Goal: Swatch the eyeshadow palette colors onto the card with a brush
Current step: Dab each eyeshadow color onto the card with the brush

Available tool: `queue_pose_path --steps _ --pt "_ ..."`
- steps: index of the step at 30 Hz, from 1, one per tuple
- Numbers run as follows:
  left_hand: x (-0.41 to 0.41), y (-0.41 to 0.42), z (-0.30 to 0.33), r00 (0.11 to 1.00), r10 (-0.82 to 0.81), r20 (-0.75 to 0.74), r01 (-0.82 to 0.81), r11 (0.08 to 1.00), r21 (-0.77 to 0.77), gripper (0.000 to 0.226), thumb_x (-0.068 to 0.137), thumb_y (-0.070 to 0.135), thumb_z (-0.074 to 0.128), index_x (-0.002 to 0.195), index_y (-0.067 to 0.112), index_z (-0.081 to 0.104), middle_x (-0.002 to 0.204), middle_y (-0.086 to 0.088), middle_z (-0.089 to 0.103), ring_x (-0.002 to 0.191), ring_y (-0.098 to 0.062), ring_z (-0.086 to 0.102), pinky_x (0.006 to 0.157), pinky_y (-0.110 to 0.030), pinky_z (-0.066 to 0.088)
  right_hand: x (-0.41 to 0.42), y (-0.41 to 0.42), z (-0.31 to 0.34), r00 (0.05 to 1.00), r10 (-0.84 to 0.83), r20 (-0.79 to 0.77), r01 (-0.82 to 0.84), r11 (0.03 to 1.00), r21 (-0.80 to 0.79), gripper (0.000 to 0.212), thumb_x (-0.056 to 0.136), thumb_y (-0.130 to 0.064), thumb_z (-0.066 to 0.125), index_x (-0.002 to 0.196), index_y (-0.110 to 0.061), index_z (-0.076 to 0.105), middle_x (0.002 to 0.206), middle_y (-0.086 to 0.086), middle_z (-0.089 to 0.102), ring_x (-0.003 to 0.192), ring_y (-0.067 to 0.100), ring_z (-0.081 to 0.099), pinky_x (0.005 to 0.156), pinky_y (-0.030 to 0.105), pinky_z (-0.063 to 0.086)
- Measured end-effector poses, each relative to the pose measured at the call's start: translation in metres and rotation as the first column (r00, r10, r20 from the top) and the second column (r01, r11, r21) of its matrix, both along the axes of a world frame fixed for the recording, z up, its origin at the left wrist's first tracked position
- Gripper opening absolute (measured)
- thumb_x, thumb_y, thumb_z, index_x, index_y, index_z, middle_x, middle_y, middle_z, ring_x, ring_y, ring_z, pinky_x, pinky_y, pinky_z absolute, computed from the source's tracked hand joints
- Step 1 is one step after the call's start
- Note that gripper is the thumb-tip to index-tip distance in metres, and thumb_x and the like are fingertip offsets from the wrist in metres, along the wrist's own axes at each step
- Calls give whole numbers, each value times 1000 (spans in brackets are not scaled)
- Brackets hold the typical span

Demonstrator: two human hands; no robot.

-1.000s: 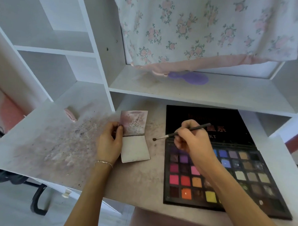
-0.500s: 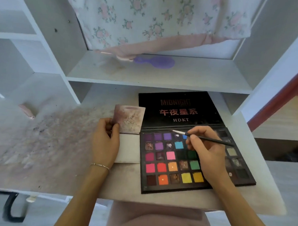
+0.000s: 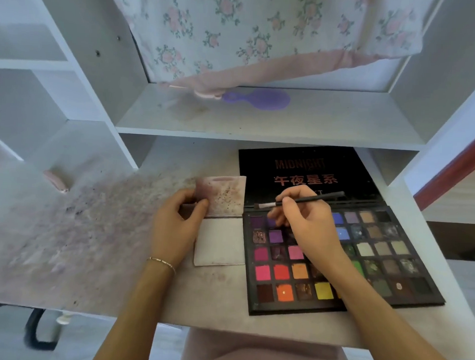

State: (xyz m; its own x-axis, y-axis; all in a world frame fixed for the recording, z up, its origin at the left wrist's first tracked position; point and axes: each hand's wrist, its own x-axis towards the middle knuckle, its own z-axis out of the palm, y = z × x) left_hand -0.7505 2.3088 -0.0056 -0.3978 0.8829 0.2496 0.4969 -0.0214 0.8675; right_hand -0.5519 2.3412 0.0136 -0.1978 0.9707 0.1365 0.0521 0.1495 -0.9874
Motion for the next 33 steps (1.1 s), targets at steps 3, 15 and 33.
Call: queue_pose_path --steps 3,15,33 --pt "-9 4 0 999 -29 27 28 999 18 17 85 9 58 90 23 65 82 16 63 74 5 58 67 -5 43 -1 -1 -2 997 -9 71 7 1000 17 21 91 1 43 78 -14 52 56 0 61 51 2 56 52 18 46" --pt "-11 7 -5 996 61 59 -60 998 -8 13 84 10 58 87 19 68 77 14 64 72 1 58 69 -7 45 0 -1 -7 979 -41 198 35 999 34 16 90 -10 46 75 -11 53 60 -4 65 54 17 58 57 39 47" --pt "-9 7 -4 996 86 33 -85 996 -34 12 84 10 59 87 18 67 75 7 64 72 -6 58 72 -20 48 0 -2 -10 960 27 278 -49 996 73 17 88 -14 46 73 -20 51 66 -7 64 58 9 59 55 24 48"
